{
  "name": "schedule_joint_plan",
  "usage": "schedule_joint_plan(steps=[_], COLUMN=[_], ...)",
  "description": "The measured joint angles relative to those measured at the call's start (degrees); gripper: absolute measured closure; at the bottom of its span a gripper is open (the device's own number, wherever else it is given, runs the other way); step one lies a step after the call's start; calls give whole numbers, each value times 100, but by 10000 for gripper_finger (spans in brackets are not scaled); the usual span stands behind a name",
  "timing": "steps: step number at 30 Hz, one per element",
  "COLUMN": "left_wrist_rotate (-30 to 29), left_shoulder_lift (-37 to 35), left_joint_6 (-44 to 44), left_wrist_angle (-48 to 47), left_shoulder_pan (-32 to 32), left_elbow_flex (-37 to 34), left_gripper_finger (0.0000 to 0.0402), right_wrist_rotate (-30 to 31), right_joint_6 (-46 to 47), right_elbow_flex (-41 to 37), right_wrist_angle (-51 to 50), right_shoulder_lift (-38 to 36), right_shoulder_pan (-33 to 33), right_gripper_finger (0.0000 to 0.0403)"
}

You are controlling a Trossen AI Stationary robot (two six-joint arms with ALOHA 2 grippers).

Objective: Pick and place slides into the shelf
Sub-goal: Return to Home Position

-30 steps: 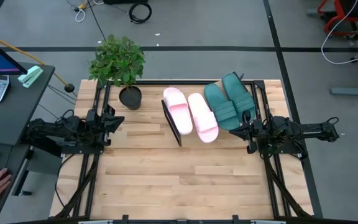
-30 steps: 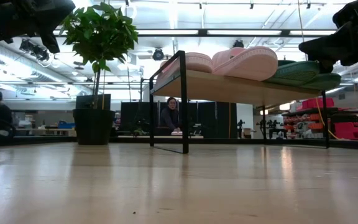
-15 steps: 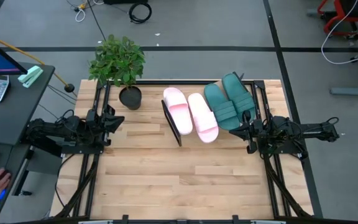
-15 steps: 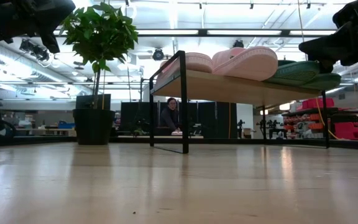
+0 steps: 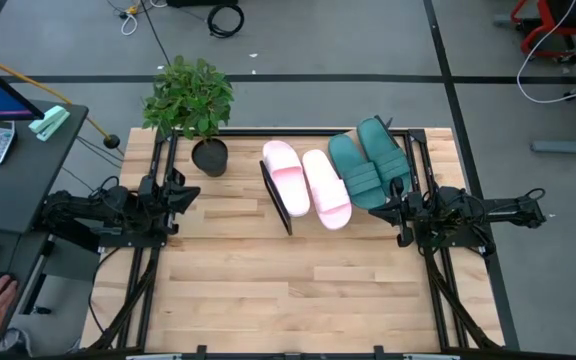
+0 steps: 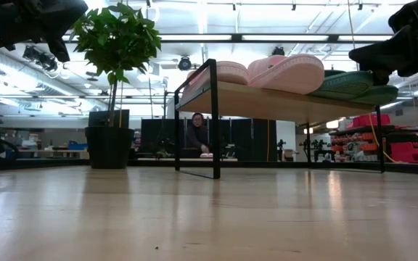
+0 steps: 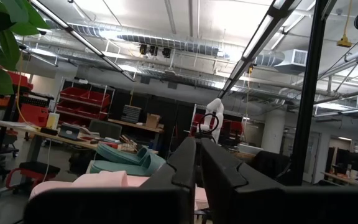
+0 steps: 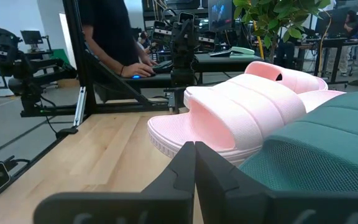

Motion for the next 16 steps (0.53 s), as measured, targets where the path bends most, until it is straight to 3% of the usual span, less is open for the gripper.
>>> schedule_joint_plan(steps=[16], left_wrist_rotate=[-1], left_shoulder_lift=[0], left_joint_6=[-2], left_wrist_angle=[0], left_shoulder_pan=[0], left_elbow_flex=[0], left_gripper_finger=[381], right_wrist_rotate=[0], right_joint_6=[0], right_elbow_flex=[0], right_wrist_angle=[-1], right_shoulder_lift=[2], right_shoulder_pan=[1], right_gripper_finger=[389])
